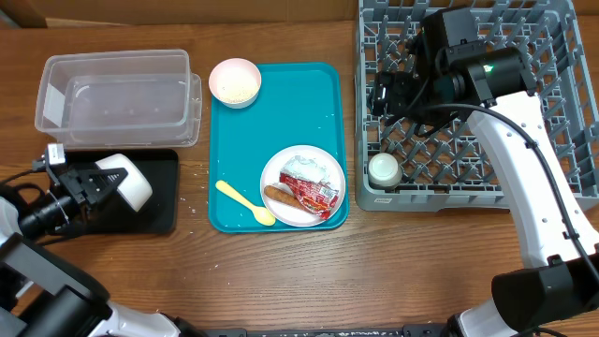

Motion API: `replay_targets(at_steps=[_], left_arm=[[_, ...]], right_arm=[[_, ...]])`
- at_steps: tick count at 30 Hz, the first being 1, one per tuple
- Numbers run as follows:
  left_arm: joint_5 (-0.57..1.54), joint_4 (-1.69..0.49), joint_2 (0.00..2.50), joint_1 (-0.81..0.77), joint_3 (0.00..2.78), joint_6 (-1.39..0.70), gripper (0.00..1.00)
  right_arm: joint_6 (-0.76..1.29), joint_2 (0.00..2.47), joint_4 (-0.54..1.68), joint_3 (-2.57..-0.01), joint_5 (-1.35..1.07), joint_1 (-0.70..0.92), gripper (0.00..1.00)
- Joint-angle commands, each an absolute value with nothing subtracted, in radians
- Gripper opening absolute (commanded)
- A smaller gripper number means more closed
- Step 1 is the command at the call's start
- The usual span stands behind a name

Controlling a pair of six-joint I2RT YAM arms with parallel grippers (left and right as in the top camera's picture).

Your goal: Sort waste into correct bins and load items into the dishwasher

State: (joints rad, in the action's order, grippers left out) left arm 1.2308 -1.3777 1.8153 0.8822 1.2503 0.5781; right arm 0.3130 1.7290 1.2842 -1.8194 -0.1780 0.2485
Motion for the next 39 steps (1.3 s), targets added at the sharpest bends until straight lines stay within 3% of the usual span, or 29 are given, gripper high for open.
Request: replay_targets(at_steps=[1, 11, 18, 21, 25, 31, 37, 39], left_arm=[[1.386, -1.377, 1.871, 0.897, 1.240, 0.687, 0.04], [1.509, -1.581, 1.963, 0.903, 1.241, 0.628, 0.04], [1.418, -1.294, 1.964, 0.933, 1.241, 0.544, 0.04], [1.419, -1.266, 1.966, 0.934, 1.241, 0.541, 0.04], [1.492, -1.417, 1.966, 0.934, 1.241, 0.550, 0.04], [1.547, -1.437, 1.965, 0.933, 1.242, 0.518, 0.04], [1.580, -1.692, 1.954, 0.857, 1.345, 0.789, 0.04], [1.571, -1.692, 1.923, 0.785, 1.405, 0.778, 0.04]], right_arm=[[0.306, 1.729, 1.287, -1.834, -0.173, 0.247, 0.91], [0.306, 1.729, 1.304, -1.834, -0.173, 0.247, 0.91], [0.306, 1.729, 1.311, -1.834, -0.173, 0.247, 0.91], [0.306, 1.729, 1.312, -1.834, -0.172, 0.247, 0.91], [0.306, 1.729, 1.312, -1.834, -0.173, 0.247, 0.91], [0.305, 1.729, 1.314, -1.834, -0.172, 0.247, 0.91], [0.305, 1.729, 1.314, -1.834, -0.172, 0.247, 0.91], [0.305, 1.729, 1.314, -1.834, -0.171, 0.247, 0.91]])
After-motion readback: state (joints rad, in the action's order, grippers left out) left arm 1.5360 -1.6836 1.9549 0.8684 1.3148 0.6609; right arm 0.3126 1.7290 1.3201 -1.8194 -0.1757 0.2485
